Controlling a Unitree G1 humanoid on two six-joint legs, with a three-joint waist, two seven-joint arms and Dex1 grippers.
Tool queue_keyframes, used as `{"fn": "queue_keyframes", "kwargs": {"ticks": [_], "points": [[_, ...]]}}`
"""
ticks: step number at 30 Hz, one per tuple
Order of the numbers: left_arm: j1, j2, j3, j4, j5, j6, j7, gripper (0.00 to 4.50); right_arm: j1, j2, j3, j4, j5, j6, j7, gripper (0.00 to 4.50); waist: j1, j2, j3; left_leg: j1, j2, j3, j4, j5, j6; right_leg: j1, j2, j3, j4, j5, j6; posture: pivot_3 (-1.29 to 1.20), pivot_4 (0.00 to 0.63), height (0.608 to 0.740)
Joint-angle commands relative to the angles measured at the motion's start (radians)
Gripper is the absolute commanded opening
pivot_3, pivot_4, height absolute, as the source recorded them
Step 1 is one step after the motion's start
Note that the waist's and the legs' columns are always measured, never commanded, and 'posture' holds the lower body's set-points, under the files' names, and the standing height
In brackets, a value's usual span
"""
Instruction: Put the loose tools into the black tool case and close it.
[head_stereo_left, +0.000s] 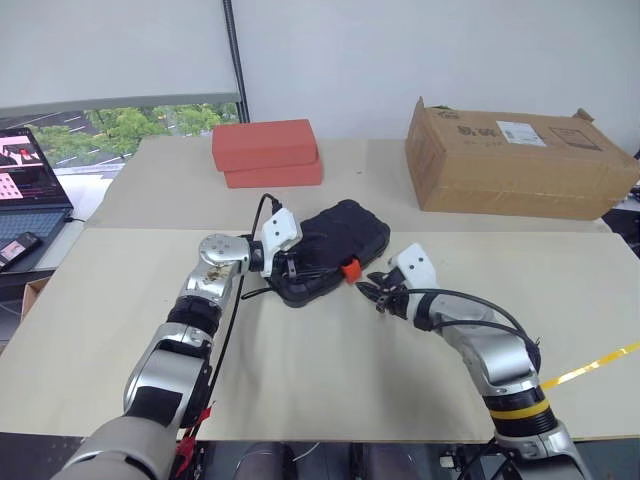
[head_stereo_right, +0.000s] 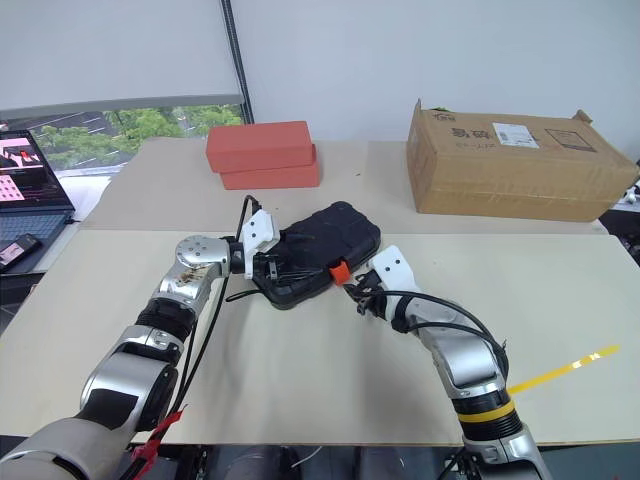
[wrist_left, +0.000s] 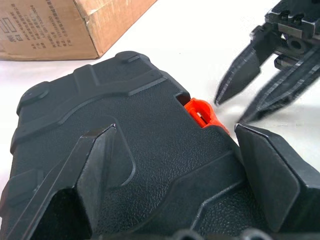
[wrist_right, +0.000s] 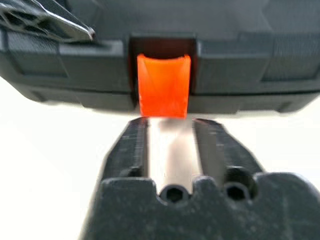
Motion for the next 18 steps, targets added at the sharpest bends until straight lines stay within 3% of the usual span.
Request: {"fn": "queue_keyframes", "kwargs": {"ticks": [1,9,18], "points": [[0.044,-0.009,-0.047,0.065,0.049,0.014,-0.007,4.06,-0.049,0.014,0.011,-0.013,-0.005,0.002,-0.009,0.07,0.0,0.0,0.0,0.0,0.0,0.0,0.0,0.0,0.0,0.0,0.0,0.0,0.0,0.0,0.0,0.0,0.15,0.712],[0.05,-0.009,-0.045,0.064,0.049,0.01,-0.006,4.06,-0.153,0.087,0.033,0.109,-0.022,-0.041,-0.031,0.01,-0.009,0.0,-0.001,0.001,0.0,0.0,0.0,0.0,0.0,0.0,0.0,0.001,0.0,0.0,0.0,0.0,0.15,0.712],[0.06,-0.008,-0.044,0.062,0.046,0.008,-0.002,4.06,-0.147,0.118,0.044,0.173,-0.049,-0.083,-0.039,0.01,-0.022,0.0,-0.002,0.003,0.002,0.0,0.0,0.001,-0.002,0.001,0.002,0.002,0.001,0.0,0.0,0.0,0.15,0.712]]}}
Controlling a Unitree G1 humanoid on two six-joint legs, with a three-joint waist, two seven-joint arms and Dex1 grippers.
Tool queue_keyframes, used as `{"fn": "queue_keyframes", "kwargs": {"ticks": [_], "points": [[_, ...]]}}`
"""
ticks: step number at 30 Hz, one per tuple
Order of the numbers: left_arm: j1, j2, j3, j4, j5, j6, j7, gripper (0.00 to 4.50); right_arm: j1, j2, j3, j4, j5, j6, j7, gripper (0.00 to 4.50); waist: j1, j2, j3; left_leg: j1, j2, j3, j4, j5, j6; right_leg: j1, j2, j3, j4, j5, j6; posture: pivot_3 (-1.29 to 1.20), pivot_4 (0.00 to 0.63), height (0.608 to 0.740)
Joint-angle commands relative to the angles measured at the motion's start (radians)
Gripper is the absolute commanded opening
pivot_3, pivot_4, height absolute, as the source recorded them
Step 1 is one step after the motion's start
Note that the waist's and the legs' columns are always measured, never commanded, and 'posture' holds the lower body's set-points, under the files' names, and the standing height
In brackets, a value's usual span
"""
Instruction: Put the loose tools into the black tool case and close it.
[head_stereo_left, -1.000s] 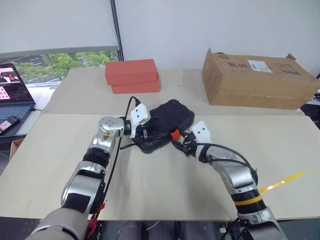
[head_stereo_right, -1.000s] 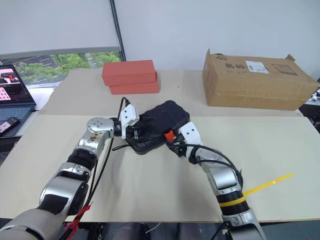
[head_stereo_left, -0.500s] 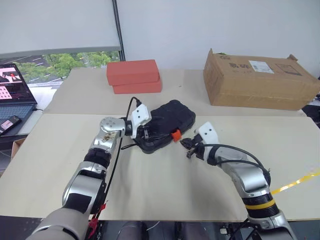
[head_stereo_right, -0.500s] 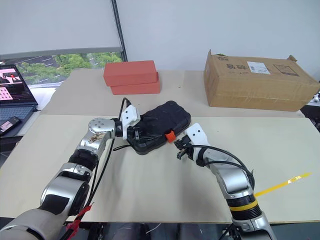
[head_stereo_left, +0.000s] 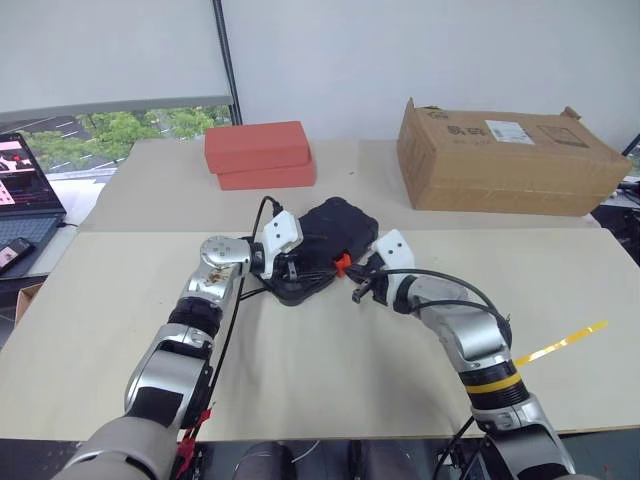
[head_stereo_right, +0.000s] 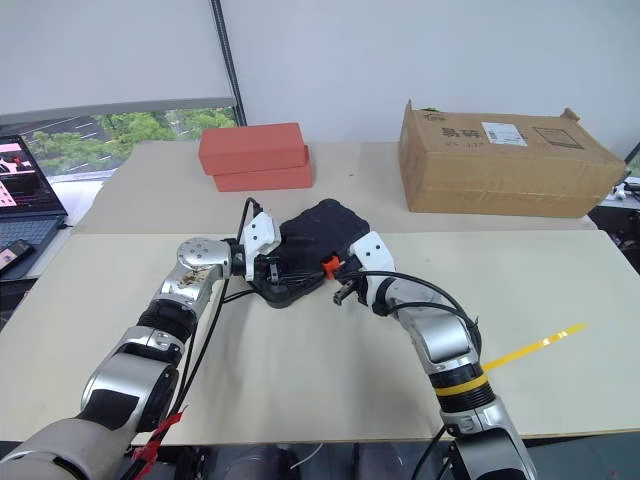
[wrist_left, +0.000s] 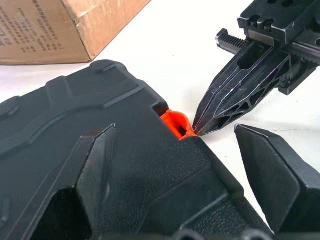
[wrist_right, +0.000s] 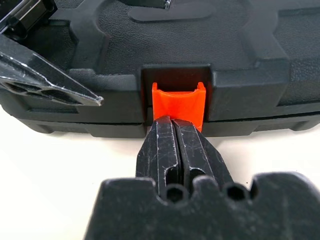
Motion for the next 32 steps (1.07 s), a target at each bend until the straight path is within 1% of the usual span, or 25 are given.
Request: {"fn": "queue_keyframes", "kwargs": {"ticks": [1,3,6,8,10,12,13,15,16,17,18,19,20,21,23,24,26,28,32], "points": [[0.055,-0.01,-0.039,0.048,0.04,0.016,-0.006,4.06,-0.009,0.021,0.0,0.006,-0.009,-0.043,-0.017,0.01,-0.004,0.0,0.0,0.0,0.0,0.0,0.0,0.0,0.0,0.0,0.0,0.0,0.0,0.0,0.0,0.0,0.15,0.712],[0.058,-0.01,-0.022,0.028,0.018,0.012,-0.009,4.06,0.002,0.011,-0.018,-0.018,0.009,-0.045,0.005,0.01,-0.005,0.0,0.0,0.0,0.0,0.0,0.0,0.0,0.0,0.0,-0.001,0.0,0.0,0.0,0.0,0.0,0.15,0.712],[0.083,0.002,0.045,-0.067,-0.074,0.055,-0.028,4.06,0.043,-0.034,-0.065,-0.06,0.042,-0.091,0.058,0.01,-0.003,0.0,0.0,-0.001,0.0,0.0,0.0,0.0,0.0,-0.001,-0.001,0.0,0.0,0.0,0.0,0.0,0.15,0.712],[0.122,0.025,0.096,-0.172,-0.151,0.114,-0.045,4.06,0.083,-0.078,-0.106,-0.066,0.064,-0.153,0.109,0.01,-0.003,0.0,0.0,-0.004,0.0,0.0,-0.001,0.0,0.0,-0.003,-0.001,0.0,-0.001,0.0,0.0,0.0,0.15,0.712],[0.184,0.065,0.144,-0.299,-0.207,0.167,-0.037,4.06,0.125,-0.135,-0.156,-0.066,0.091,-0.225,0.169,0.01,-0.004,0.0,0.0,-0.005,0.0,0.001,-0.001,-0.001,0.001,-0.004,-0.001,0.0,-0.001,0.002,-0.004,0.0,0.15,0.712],[0.259,0.106,0.185,-0.424,-0.24,0.23,0.004,4.06,0.145,-0.167,-0.219,-0.053,0.133,-0.275,0.207,0.59,-0.008,0.0,0.001,-0.006,0.0,0.001,-0.002,0.0,-0.001,-0.004,-0.001,0.0,-0.002,0.003,-0.005,0.0,0.15,0.712],[0.297,0.123,0.204,-0.483,-0.247,0.252,0.038,4.06,0.15,-0.18,-0.249,-0.043,0.154,-0.289,0.222,0.79,-0.01,0.0,0.002,-0.006,0.0,0.001,-0.002,0.0,-0.003,-0.004,0.0,0.001,-0.004,0.003,-0.005,0.0,0.15,0.712],[0.392,0.16,0.245,-0.634,-0.313,0.368,0.071,4.06,0.161,-0.219,-0.298,0.005,0.171,-0.339,0.264,1.45,-0.009,0.0,0.004,-0.006,0.0,0.001,-0.003,0.0,-0.005,-0.005,0.001,0.001,-0.005,0.003,-0.005,0.0,0.15,0.712],[0.429,0.171,0.259,-0.695,-0.339,0.406,0.085,4.28,0.166,-0.23,-0.313,0.024,0.175,-0.363,0.283,1.88,-0.007,0.0,0.005,-0.006,0.0,0.001,-0.004,0.0,-0.005,-0.004,0.0,0.001,-0.006,0.002,-0.005,0.0,0.15,0.712],[0.49,0.186,0.281,-0.775,-0.374,0.453,0.1,4.5,0.177,-0.244,-0.333,0.056,0.188,-0.411,0.322,2.13,-0.006,0.0,0.005,-0.006,0.0,0.001,-0.004,0.0,-0.005,-0.004,0.0,0.001,-0.007,0.002,-0.004,0.0,0.15,0.712],[0.557,0.195,0.304,-0.846,-0.388,0.474,0.127,4.5,0.192,-0.258,-0.357,0.093,0.204,-0.465,0.37,2.28,0.002,0.0,0.006,-0.006,0.0,0.001,-0.004,0.0,-0.004,-0.004,-0.001,0.001,-0.007,0.002,-0.004,0.0,0.15,0.712],[0.611,0.198,0.324,-0.896,-0.391,0.487,0.157,4.5,0.205,-0.27,-0.375,0.127,0.215,-0.506,0.409,2.82,0.007,0.0,0.006,-0.006,-0.001,0.0,-0.004,-0.001,-0.004,-0.003,-0.001,0.001,-0.007,0.002,-0.004,0.0,0.15,0.712],[0.662,0.199,0.342,-0.935,-0.378,0.496,0.202,4.5,0.215,-0.283,-0.389,0.169,0.221,-0.55,0.446,3.02,0.011,0.0,0.006,-0.006,0.0,0.0,-0.004,-0.003,-0.004,-0.003,-0.001,0.001,-0.009,0.002,-0.004,0.0,0.15,0.712],[0.698,0.199,0.351,-0.953,-0.346,0.488,0.25,4.5,0.223,-0.293,-0.397,0.204,0.226,-0.582,0.473,3.39,0.016,0.0,0.006,-0.004,-0.001,0.0,-0.004,-0.004,-0.004,0.0,-0.003,0.002,-0.009,0.001,-0.002,0.0,0.15,0.712],[0.776,0.212,0.353,-0.983,-0.288,0.469,0.307,4.5,0.235,-0.308,-0.408,0.273,0.235,-0.634,0.526,4.11,0.022,0.0,0.007,-0.005,-0.002,0.001,-0.004,-0.006,-0.002,-0.001,-0.008,0.002,-0.009,0.0,-0.002,0.0,0.15,0.712],[0.804,0.214,0.354,-0.999,-0.294,0.492,0.322,4.5,0.237,-0.312,-0.414,0.302,0.239,-0.651,0.543,4.42,0.023,0.0,0.007,-0.005,-0.002,0.001,-0.004,-0.006,-0.001,-0.001,-0.008,0.001,-0.008,0.0,-0.002,0.0,0.15,0.712],[0.854,0.21,0.358,-1.021,-0.308,0.51,0.34,4.5,0.236,-0.313,-0.428,0.354,0.239,-0.692,0.561,4.47,0.027,0.0,0.007,-0.005,-0.002,0.0,-0.003,-0.007,0.001,-0.001,-0.009,0.001,-0.007,0.0,-0.002,0.0,0.15,0.712],[0.9,0.207,0.346,-1.023,-0.272,0.481,0.368,4.5,0.238,-0.317,-0.439,0.394,0.243,-0.72,0.575,4.47,0.028,0.001,0.007,-0.004,-0.002,0.0,-0.003,-0.007,0.002,-0.001,-0.01,0.001,-0.007,0.0,-0.001,0.0,0.15,0.712],[0.918,0.201,0.346,-1.005,-0.245,0.438,0.404,4.5,0.241,-0.324,-0.442,0.427,0.247,-0.745,0.589,4.47,0.028,0.001,0.008,-0.004,-0.001,0.0,-0.003,-0.007,0.001,-0.002,-0.01,0.001,-0.006,0.0,-0.003,0.0,0.15,0.712]]}}
